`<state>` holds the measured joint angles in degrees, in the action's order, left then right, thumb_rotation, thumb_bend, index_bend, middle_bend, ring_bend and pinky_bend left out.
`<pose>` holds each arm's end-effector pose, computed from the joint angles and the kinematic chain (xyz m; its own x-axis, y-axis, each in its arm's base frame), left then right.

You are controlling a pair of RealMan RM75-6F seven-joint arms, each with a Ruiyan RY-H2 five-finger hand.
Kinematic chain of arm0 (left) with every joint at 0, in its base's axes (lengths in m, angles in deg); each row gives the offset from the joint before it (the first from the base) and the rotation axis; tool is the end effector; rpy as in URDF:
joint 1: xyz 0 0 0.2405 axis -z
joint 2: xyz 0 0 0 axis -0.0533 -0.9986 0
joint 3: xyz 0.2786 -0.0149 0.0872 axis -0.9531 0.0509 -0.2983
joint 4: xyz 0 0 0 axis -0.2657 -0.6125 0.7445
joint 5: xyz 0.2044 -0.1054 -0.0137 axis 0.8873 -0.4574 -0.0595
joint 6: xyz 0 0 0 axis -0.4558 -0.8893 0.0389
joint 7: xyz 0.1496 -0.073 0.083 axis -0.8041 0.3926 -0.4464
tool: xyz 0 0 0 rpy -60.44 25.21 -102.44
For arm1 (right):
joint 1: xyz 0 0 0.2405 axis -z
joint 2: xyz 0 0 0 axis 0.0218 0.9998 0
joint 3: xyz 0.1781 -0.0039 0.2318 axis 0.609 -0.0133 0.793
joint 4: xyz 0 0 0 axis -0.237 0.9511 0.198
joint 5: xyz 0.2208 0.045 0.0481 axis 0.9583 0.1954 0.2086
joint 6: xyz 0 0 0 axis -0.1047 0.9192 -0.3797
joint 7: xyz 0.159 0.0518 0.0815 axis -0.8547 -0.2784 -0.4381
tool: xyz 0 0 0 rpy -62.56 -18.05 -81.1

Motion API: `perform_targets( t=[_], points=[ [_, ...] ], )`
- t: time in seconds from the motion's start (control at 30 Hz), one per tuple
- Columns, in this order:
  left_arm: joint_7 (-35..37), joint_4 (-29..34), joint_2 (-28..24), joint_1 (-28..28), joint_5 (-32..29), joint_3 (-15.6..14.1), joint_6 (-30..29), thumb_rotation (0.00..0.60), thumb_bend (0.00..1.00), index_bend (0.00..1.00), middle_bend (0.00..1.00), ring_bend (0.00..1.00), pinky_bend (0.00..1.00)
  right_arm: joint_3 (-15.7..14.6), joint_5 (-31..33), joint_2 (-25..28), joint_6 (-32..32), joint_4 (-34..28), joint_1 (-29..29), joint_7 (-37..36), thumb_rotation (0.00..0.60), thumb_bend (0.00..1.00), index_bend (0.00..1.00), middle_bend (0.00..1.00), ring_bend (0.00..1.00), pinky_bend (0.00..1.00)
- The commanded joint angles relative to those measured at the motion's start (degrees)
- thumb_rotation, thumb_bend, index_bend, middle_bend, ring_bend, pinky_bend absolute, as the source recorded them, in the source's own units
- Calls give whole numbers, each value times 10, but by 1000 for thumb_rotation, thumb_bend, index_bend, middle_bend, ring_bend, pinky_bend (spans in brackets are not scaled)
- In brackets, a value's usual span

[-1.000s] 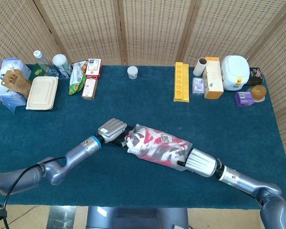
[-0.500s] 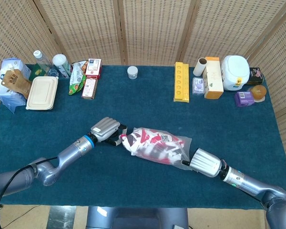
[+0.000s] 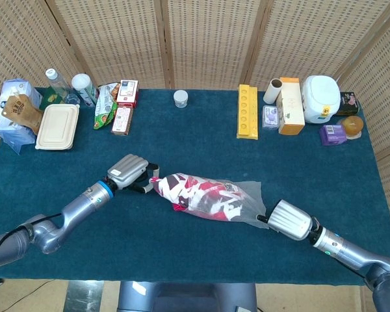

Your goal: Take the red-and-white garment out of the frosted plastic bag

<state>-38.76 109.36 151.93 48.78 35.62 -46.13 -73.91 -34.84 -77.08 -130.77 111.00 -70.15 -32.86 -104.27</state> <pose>-0.1500 0.4475 -0.0205 0.3438 0.4517 0.8232 0.8666 -0.4903 -0.0929 -0.3059 -0.3310 0.0140 0.6547 0.1270 0.7451 -0.3395 -0.8314 0.4400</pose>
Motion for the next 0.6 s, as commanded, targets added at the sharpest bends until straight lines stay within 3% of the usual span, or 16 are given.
perform_targets(
  t=[0.03, 0.6],
  points=[
    [7, 0, -8, -6, 3, -2, -6, 600, 517, 832, 1000, 1000, 1000, 2, 3, 5, 0, -2, 4, 3, 600, 697, 827, 1000, 1000, 1000],
    [38, -5, -55, -37, 10, -5, -39, 600, 517, 832, 1000, 1000, 1000, 19, 28, 32, 9, 3, 41, 6, 600, 698, 827, 1000, 1000, 1000]
  ],
)
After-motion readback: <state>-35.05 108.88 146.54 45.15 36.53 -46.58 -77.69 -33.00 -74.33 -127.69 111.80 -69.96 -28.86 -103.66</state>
